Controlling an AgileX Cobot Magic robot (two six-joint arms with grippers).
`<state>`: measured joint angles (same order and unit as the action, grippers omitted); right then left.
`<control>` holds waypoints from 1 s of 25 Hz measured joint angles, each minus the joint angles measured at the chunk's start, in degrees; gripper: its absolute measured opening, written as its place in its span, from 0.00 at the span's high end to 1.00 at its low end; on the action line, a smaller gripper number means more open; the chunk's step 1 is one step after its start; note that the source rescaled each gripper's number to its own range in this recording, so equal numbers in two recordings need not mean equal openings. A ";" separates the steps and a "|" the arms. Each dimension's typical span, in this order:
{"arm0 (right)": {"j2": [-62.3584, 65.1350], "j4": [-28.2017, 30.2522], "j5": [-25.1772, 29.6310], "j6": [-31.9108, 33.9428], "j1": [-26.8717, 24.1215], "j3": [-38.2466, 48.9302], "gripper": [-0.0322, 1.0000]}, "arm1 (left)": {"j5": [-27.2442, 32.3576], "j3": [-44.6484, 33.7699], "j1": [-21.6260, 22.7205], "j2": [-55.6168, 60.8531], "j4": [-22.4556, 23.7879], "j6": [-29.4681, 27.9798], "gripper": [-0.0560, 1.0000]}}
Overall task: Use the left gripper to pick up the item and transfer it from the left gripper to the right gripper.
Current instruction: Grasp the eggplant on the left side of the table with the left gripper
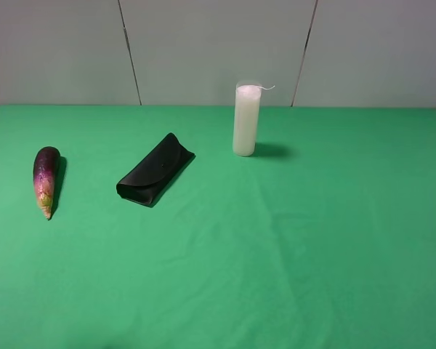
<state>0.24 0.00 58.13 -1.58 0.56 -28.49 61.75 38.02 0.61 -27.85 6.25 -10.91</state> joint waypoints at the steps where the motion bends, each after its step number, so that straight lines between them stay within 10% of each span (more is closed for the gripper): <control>1: 0.00 0.00 0.00 0.00 0.00 0.00 0.00 | -0.65 0.31 0.00 -2.12 0.00 0.00 0.02; 25: 0.00 0.00 0.00 0.00 0.00 0.00 0.00 | -19.24 1.44 0.00 -38.86 -0.21 -0.05 0.02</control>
<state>0.24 0.00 58.13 -1.58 0.56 -28.49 42.51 39.46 0.61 -66.71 6.04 -10.96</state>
